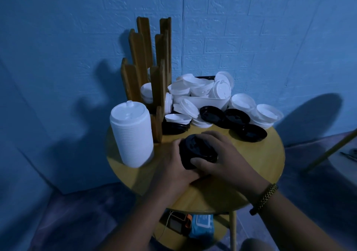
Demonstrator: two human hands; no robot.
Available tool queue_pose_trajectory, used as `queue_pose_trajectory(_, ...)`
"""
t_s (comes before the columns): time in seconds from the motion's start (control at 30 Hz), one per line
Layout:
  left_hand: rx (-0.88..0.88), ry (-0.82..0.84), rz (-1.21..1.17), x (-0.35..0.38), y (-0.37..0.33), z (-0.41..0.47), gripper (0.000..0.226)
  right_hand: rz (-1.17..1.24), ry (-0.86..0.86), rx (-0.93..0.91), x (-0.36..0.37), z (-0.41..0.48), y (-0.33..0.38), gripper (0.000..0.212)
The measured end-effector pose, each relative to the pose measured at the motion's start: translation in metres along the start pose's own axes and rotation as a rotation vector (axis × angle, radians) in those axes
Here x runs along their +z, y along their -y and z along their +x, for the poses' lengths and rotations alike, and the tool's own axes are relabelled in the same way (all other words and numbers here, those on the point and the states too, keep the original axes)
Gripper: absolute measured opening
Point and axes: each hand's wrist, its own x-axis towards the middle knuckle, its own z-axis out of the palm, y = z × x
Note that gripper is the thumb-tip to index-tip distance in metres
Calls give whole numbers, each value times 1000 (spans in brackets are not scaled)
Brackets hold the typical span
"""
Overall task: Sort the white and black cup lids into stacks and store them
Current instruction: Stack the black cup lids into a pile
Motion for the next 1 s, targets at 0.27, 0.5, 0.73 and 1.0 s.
queue_pose_trajectory(0.27,38,-5,-3,-1,1,2,103,150,218,36,-18,4,-7,78)
queue_pose_trajectory(0.5,66,21,78,-1,4,3,91,-23,79,68,-6,-3,2,76)
queue_pose_trajectory(0.73,73,13,120,-3,-1,-2,92,-144,65,133,7,-10,16,76)
queue_pose_trajectory(1.0,84,19,28,-2,-6,-4,93,-268,-202,321,-34,-5,-48,55)
